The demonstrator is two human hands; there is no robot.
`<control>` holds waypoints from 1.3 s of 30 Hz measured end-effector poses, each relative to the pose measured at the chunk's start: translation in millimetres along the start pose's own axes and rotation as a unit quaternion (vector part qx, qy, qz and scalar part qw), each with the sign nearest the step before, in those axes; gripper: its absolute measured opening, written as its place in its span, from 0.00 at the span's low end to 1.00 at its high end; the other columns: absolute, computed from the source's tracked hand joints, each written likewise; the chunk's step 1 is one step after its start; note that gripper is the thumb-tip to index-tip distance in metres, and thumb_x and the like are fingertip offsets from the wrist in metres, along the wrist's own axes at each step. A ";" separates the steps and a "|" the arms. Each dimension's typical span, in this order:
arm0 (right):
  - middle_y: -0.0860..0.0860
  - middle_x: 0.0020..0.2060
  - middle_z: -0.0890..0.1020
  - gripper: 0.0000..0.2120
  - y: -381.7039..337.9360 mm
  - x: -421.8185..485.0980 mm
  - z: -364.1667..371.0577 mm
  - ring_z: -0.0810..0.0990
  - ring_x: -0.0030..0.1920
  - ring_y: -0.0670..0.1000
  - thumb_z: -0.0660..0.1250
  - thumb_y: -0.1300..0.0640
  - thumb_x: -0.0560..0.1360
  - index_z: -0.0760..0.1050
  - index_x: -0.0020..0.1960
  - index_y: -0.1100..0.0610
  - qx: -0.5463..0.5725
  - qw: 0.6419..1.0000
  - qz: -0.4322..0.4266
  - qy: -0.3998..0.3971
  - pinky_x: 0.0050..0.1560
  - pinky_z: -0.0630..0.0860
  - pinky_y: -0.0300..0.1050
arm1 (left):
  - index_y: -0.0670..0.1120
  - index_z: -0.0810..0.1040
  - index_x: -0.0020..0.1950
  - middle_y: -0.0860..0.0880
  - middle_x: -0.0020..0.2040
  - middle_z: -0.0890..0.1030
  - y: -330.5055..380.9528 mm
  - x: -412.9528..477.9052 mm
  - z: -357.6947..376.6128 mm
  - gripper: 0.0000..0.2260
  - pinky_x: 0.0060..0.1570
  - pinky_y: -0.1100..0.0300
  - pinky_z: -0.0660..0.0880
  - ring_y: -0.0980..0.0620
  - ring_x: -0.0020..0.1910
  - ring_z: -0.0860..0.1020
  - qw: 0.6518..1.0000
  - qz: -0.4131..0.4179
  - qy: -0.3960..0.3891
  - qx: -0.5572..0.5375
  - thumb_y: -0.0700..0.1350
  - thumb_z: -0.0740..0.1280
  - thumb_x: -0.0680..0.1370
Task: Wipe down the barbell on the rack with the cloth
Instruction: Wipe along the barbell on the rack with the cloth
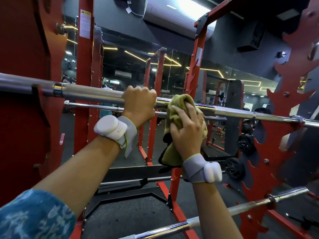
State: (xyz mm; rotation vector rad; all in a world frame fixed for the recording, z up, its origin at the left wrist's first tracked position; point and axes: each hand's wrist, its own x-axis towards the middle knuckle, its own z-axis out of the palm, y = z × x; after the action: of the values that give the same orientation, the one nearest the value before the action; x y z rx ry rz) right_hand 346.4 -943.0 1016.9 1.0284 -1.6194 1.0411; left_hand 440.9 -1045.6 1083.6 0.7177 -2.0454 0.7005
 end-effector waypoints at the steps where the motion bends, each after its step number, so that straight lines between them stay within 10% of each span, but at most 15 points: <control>1: 0.55 0.61 0.77 0.22 6.4 -0.2 -0.9 0.72 0.60 0.65 0.58 0.51 0.68 0.80 0.57 0.54 0.002 1.000 0.014 0.001 0.56 0.69 0.68 | 0.45 0.76 0.53 0.45 0.47 0.79 1.8 2.3 -1.0 0.11 0.47 0.53 0.70 0.44 0.48 0.78 1.000 0.006 -0.001 -0.001 0.47 0.67 0.73; 7: 0.53 0.67 0.71 0.18 39.4 25.5 -18.3 0.67 0.65 0.62 0.65 0.60 0.70 0.78 0.60 0.54 -0.020 0.989 0.145 -0.007 0.63 0.64 0.64 | 0.45 0.78 0.51 0.46 0.48 0.81 25.7 10.2 0.0 0.09 0.41 0.56 0.66 0.44 0.48 0.80 0.999 0.034 -0.020 -0.022 0.45 0.67 0.72; 14: 0.56 0.60 0.78 0.21 28.4 11.7 -9.1 0.73 0.59 0.66 0.64 0.58 0.64 0.81 0.56 0.55 -0.037 0.999 0.024 0.002 0.56 0.68 0.66 | 0.47 0.81 0.47 0.47 0.42 0.82 31.2 12.5 5.7 0.06 0.38 0.57 0.66 0.44 0.42 0.81 1.000 0.002 0.010 0.000 0.45 0.67 0.73; 39: 0.51 0.71 0.67 0.21 51.5 30.1 -23.3 0.63 0.70 0.61 0.64 0.62 0.73 0.75 0.65 0.51 -0.019 0.982 0.190 -0.010 0.68 0.60 0.59 | 0.47 0.81 0.46 0.48 0.41 0.82 36.7 8.2 4.9 0.10 0.40 0.57 0.63 0.47 0.42 0.80 0.999 -0.030 0.013 0.013 0.53 0.69 0.73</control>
State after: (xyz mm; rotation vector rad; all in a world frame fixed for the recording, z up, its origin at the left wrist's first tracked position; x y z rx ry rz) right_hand 297.0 -910.8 1042.0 0.7196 -1.8910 1.2458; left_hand 408.7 -1026.0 1080.2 0.7778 -1.9865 0.6990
